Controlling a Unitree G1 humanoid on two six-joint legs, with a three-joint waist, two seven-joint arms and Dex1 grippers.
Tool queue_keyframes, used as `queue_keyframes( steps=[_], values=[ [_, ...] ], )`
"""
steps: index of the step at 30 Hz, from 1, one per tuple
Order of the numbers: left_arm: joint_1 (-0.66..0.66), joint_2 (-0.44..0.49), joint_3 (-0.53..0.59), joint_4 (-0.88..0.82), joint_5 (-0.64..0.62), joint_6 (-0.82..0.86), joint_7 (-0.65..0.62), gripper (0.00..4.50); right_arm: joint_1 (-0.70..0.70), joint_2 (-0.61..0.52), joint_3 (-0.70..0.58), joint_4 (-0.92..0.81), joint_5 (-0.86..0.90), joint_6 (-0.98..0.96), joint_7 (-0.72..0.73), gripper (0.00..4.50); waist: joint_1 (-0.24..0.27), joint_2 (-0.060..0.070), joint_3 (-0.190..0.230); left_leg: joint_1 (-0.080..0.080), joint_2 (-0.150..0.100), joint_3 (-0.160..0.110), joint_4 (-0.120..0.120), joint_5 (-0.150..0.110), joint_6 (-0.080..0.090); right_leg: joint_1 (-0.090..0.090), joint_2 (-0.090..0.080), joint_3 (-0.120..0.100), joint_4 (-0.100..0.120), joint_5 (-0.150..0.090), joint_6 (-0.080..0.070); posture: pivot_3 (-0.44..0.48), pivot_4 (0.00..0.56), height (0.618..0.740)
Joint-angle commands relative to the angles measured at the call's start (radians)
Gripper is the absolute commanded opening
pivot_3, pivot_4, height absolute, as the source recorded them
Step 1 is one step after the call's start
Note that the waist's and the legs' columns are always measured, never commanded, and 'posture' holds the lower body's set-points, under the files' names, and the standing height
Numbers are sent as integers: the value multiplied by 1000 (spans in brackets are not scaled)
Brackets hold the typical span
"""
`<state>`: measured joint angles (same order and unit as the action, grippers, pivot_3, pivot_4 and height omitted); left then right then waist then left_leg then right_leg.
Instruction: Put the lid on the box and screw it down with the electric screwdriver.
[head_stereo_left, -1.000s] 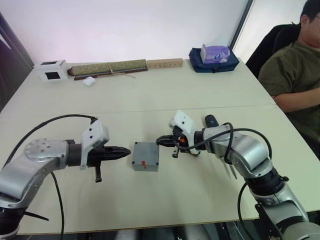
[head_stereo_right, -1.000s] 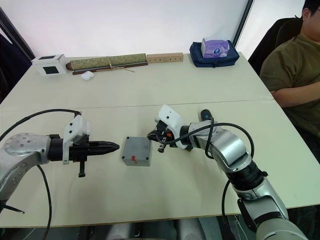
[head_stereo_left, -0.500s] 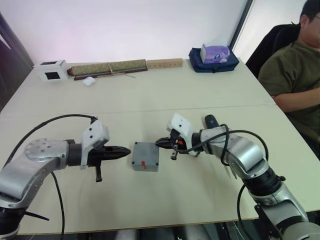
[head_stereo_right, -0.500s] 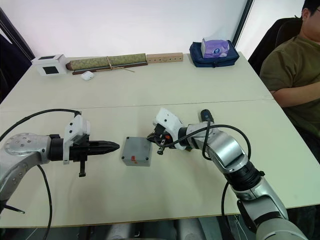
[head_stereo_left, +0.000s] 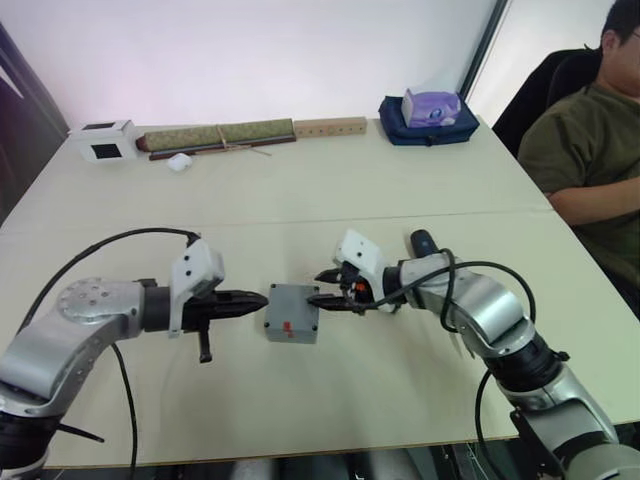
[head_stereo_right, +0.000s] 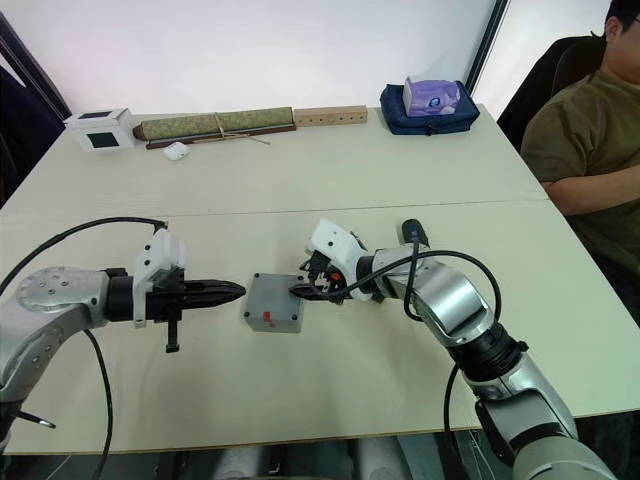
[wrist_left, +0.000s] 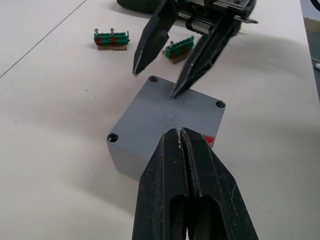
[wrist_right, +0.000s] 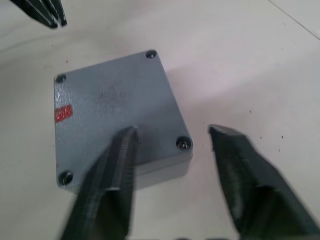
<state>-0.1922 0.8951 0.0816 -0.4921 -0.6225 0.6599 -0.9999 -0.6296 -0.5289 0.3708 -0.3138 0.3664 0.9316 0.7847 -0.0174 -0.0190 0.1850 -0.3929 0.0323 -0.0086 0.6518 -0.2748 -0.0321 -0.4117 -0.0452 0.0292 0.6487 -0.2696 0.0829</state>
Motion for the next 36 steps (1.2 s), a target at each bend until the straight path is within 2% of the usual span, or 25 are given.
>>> queue_keyframes(
  steps=[1,2,3,7,8,11,15,18,22,31,36],
  values=[
    [-18,-6,-4,-30,-9,-9,0,0,-21,-24,-59,-71,22,27,2,4019,0,0,0,0,0,0,0,0,0,0,0,0,0,0,0,0,150,740],
    [-20,-7,-6,-30,-9,-9,0,0,-23,-28,-67,-79,26,35,2,4373,0,0,0,0,0,0,0,0,0,0,0,0,0,0,0,0,150,740],
    [-23,-8,-8,-30,-9,-10,-1,0,-26,-33,-77,-88,32,45,2,4471,0,0,0,0,0,0,0,0,0,0,0,0,0,0,0,0,150,740],
    [-42,-16,-19,-30,-11,-14,-1,0,-36,-55,-136,-121,62,101,-10,4471,1,0,0,0,0,0,0,0,0,0,0,0,0,0,0,0,150,740],
    [-59,-25,-29,-33,-14,-13,-1,0,-38,-82,-176,-136,72,133,-13,4471,1,0,0,0,0,0,0,0,0,0,0,0,0,0,0,0,150,740],
    [-126,-54,-62,-32,-21,-25,-20,0,-80,-252,-283,-133,90,297,0,4471,11,2,1,0,0,0,1,0,0,0,-1,0,0,0,0,0,150,740],
    [-182,-82,-95,-10,-7,-43,-41,0,-155,-432,-241,-43,82,405,31,4471,6,2,2,-2,-2,1,2,0,0,1,-3,0,-2,0,-1,0,150,740],
    [-210,-103,-116,10,6,-56,-48,0,-227,-480,-176,50,91,522,44,4471,-7,2,2,0,-1,2,1,0,0,1,-1,1,-2,0,-1,0,150,740],
    [-244,-130,-147,36,28,-81,-56,0,-336,-466,-68,207,102,677,21,4471,-9,3,3,1,0,1,-2,0,0,-1,2,2,0,0,-1,0,150,740],
    [-267,-149,-156,42,42,-104,-68,0,-400,-429,97,408,93,683,-11,4471,0,3,3,-4,-1,2,-1,0,0,-4,0,2,-1,0,0,0,150,740],
    [-243,-154,-149,18,48,-108,-48,0,-403,-343,183,511,50,656,-29,4471,-2,3,3,-9,-1,2,1,0,0,-9,0,2,1,0,0,0,150,740]
  ],
)
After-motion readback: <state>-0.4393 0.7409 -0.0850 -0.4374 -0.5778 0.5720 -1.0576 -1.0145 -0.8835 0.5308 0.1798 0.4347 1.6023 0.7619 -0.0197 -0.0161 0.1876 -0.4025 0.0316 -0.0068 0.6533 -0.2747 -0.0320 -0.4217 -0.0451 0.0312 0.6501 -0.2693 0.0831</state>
